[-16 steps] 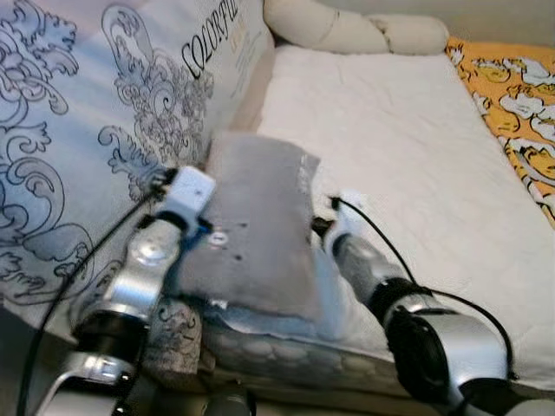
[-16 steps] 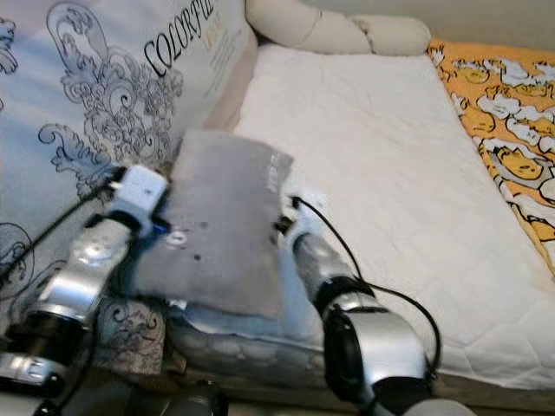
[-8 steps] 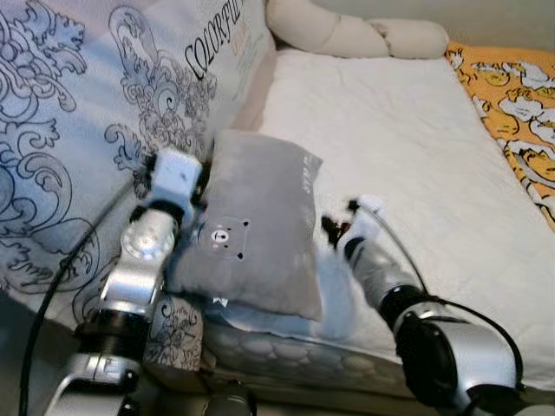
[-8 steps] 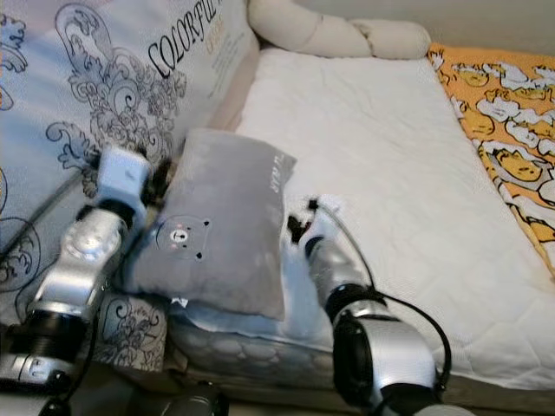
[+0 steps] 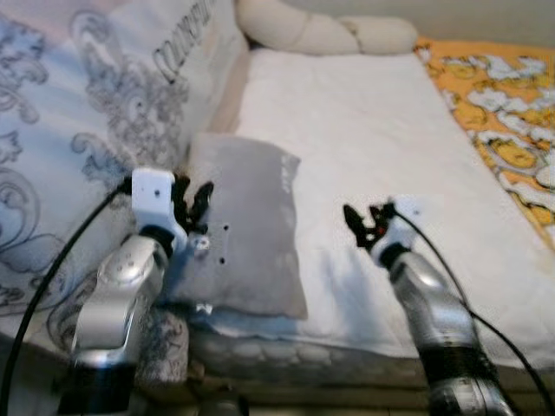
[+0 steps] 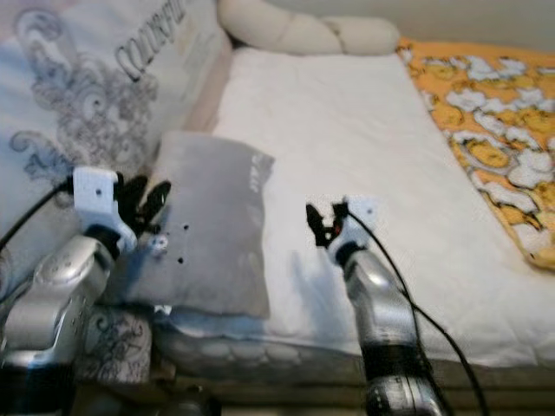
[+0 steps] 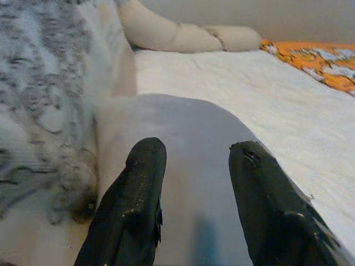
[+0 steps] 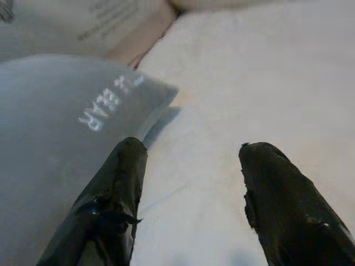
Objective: Clean up the room
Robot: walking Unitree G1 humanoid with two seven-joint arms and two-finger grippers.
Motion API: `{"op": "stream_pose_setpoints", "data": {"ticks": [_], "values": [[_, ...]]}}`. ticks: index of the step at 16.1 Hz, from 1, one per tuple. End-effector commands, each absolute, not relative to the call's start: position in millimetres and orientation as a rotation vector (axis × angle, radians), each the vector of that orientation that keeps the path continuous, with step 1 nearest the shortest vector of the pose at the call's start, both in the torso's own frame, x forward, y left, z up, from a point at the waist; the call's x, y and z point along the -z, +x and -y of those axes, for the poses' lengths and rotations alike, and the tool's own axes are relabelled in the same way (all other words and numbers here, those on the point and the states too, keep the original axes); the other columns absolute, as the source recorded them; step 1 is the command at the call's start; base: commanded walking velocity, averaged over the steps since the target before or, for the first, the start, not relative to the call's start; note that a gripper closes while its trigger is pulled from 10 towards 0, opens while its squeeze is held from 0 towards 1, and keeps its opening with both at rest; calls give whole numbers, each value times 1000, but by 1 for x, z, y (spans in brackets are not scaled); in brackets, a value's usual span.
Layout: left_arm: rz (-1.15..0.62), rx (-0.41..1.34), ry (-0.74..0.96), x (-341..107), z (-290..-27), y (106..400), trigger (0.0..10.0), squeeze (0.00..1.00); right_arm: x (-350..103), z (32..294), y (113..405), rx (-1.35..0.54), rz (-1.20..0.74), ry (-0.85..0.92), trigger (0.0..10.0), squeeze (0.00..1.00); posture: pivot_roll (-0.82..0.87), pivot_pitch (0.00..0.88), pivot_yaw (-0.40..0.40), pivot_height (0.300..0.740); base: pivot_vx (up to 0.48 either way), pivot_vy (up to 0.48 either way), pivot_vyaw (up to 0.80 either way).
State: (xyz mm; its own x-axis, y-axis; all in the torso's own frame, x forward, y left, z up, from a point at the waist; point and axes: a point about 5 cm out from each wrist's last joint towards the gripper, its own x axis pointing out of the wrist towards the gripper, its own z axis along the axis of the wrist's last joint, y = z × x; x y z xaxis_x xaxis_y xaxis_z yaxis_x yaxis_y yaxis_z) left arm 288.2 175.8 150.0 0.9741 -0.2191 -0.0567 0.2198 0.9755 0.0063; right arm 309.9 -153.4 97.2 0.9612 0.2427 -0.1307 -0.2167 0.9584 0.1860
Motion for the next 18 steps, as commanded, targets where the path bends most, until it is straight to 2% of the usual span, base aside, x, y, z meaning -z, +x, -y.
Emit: {"op": "stream_pose_setpoints", "data": {"ticks": [1, 5, 11, 17, 18], "values": [[-47, 237, 31, -155, -168, 286, 10000, 0, -112, 156, 309, -222, -117, 112, 10000, 0, 64, 0, -13, 740, 0, -446, 0], [-99, 149, 4, -139, -166, 273, 10000, 0, -121, 165, 282, -158, -142, 163, 10000, 0, 18, 0, -1, 740, 0, -458, 0], [-109, 97, 50, -136, -168, 274, 10000, 0, -125, 162, 271, -158, -179, 130, 10000, 0, 7, 0, -4, 740, 0, -459, 0], [-129, 73, 27, -132, -160, 271, 10000, 0, -119, 164, 264, -153, -217, 93, 10000, 0, 6, 0, -16, 740, 0, -466, 0], [-135, 72, 22, -131, -160, 272, 10000, 0, -118, 164, 264, -160, -220, 99, 10000, 145, 6, 0, -15, 740, 0, -465, 0]]}}
